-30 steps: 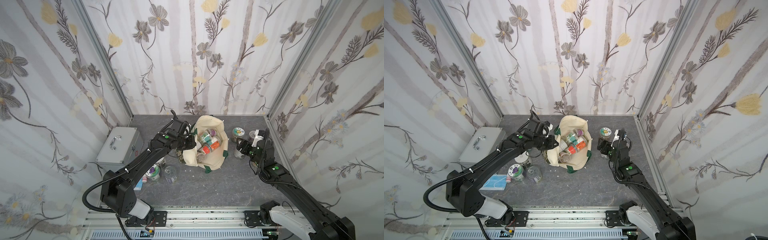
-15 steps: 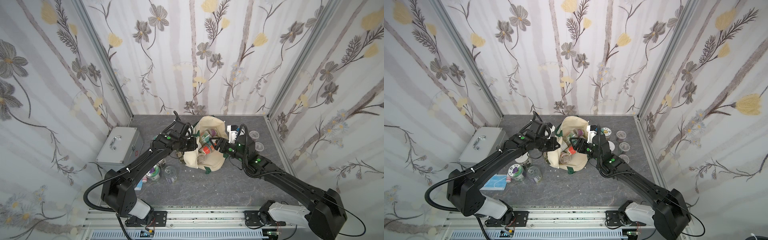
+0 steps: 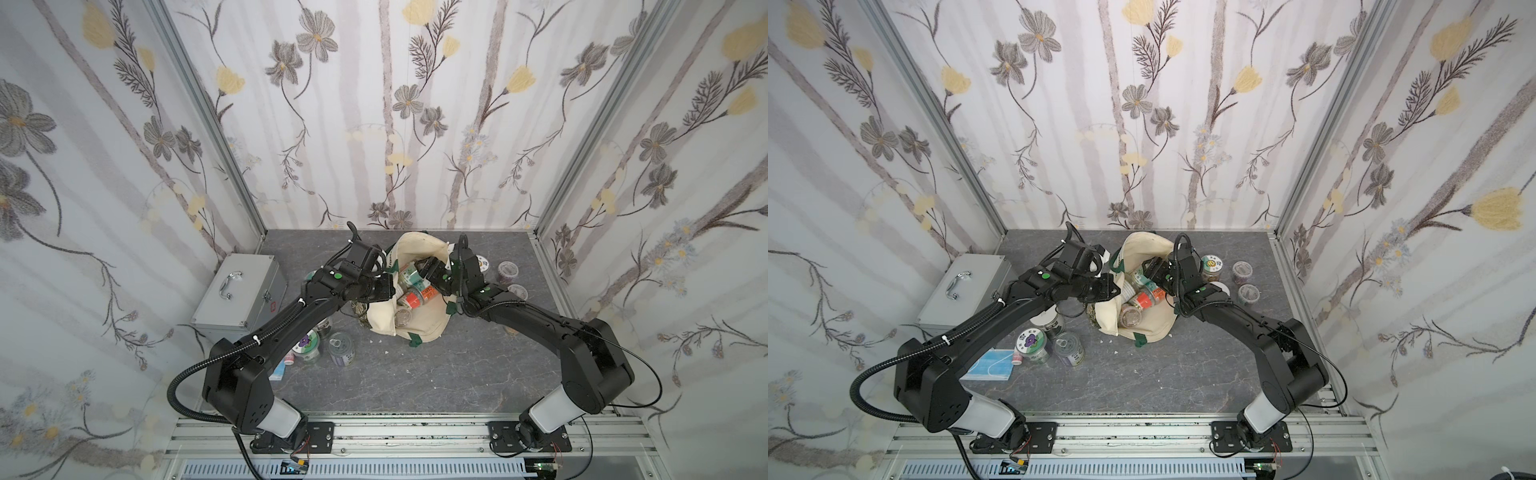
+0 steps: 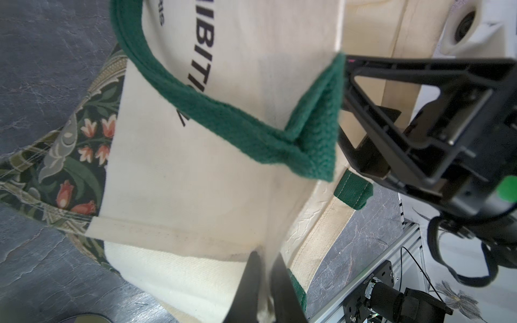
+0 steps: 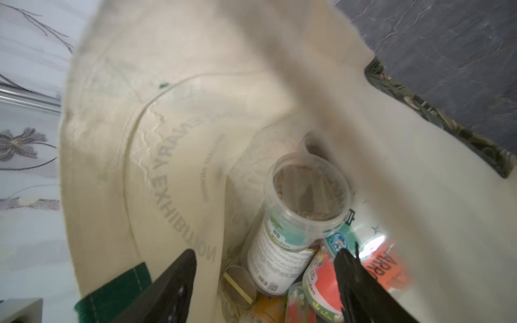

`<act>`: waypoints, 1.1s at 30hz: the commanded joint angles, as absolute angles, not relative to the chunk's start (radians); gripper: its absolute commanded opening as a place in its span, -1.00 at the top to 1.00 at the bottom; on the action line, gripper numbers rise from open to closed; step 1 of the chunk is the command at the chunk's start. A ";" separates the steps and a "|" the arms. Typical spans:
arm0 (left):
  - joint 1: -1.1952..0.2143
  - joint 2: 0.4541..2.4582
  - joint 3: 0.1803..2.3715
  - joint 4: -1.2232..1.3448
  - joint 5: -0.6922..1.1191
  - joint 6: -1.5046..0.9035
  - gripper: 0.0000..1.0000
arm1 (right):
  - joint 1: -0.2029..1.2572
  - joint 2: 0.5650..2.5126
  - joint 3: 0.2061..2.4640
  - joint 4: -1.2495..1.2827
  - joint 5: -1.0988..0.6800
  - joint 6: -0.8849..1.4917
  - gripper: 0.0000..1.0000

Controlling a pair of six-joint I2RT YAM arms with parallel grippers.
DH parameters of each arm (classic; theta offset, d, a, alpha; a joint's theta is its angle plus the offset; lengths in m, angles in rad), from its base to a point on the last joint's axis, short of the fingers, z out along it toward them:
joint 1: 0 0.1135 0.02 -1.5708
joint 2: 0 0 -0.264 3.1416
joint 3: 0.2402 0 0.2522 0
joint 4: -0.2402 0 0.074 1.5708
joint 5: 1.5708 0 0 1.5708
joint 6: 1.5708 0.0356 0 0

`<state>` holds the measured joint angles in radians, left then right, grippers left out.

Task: Take out the seed jars from the canvas bag
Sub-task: Adjust the canvas bag at the center of the board.

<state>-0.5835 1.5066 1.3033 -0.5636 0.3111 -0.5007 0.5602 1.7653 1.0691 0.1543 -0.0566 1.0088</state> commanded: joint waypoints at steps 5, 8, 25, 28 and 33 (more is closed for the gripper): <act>-0.583 1.540 1.326 -0.601 0.285 -0.503 0.80 | 0.524 1.874 1.154 0.212 -0.051 0.956 -0.60; -0.582 1.547 1.333 -0.603 0.284 -0.502 0.80 | 0.521 1.915 1.185 0.213 -0.049 0.947 -0.62; -0.583 1.560 1.341 -0.611 0.291 -0.497 0.80 | 0.547 2.095 1.314 0.276 -0.107 0.948 -0.77; -0.582 1.561 1.344 -0.615 0.291 -0.495 0.81 | 0.555 2.099 1.308 0.298 -0.116 0.966 -0.77; -0.582 1.558 1.347 -0.621 0.287 -0.493 0.81 | 0.561 2.077 1.273 0.348 -0.106 0.990 -0.78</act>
<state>-0.5827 1.5578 1.3407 -0.5606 0.2890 -0.4999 0.5583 2.0796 1.2736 0.3164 -0.0845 0.9569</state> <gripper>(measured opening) 0.098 0.888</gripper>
